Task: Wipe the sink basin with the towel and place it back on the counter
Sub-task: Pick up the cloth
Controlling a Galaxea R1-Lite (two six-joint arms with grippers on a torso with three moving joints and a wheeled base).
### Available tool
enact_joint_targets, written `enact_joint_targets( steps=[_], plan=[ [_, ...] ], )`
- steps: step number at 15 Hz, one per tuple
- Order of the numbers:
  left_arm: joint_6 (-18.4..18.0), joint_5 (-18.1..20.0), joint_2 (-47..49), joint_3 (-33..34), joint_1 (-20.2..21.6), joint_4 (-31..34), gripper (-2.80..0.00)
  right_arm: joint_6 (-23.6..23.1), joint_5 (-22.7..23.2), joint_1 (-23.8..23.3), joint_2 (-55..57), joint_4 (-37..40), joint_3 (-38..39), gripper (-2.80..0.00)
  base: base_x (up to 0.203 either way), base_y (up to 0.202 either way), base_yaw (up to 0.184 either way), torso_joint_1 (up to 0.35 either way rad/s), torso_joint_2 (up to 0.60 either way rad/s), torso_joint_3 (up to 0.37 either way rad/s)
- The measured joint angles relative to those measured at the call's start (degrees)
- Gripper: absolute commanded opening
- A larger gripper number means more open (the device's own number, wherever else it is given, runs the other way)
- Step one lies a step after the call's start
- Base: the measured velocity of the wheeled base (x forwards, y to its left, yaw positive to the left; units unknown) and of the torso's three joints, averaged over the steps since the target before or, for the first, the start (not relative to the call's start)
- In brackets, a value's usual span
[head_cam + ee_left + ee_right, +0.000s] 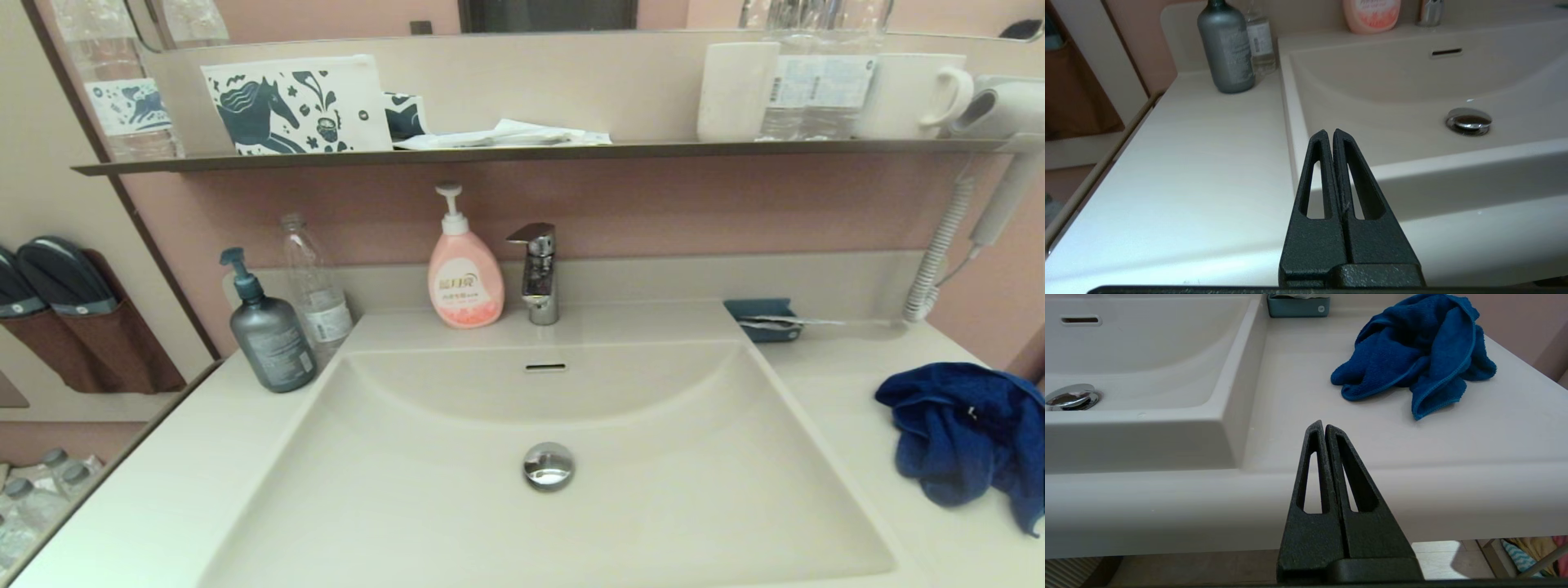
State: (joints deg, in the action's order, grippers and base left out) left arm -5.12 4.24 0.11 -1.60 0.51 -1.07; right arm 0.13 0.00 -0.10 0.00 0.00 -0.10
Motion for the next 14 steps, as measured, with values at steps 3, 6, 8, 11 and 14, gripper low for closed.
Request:
enact_joint_targets(
  steps=[3,6,8,11,14],
  plan=[
    [0.5,-2.9,-0.2,1.4,0.0,-0.5,-2.8,-0.1,0.0,0.0,0.0,0.0,0.0,-2.8,0.0,0.0,0.0,0.0,0.0,0.0],
    [1.7,-2.9,-0.3,1.6,0.0,-0.5,-2.8,-0.1,0.0,0.0,0.0,0.0,0.0,-2.8,0.0,0.0,0.0,0.0,0.0,0.0],
    [2.1,-2.9,-0.3,1.6,0.0,-0.5,-2.8,-0.1,0.0,0.0,0.0,0.0,0.0,-2.8,0.0,0.0,0.0,0.0,0.0,0.0],
    [2.8,-3.0,-0.3,1.6,0.0,-0.5,-2.8,0.0,0.0,0.0,0.0,0.0,0.0,-2.8,0.0,0.0,0.0,0.0,0.0,0.0],
    [3.5,-3.1,-0.3,1.6,0.0,-0.5,-2.8,-0.3,-0.1,0.0,0.0,0.0,-0.2,-2.8,0.0,0.0,0.0,0.0,0.0,0.0]
  ],
)
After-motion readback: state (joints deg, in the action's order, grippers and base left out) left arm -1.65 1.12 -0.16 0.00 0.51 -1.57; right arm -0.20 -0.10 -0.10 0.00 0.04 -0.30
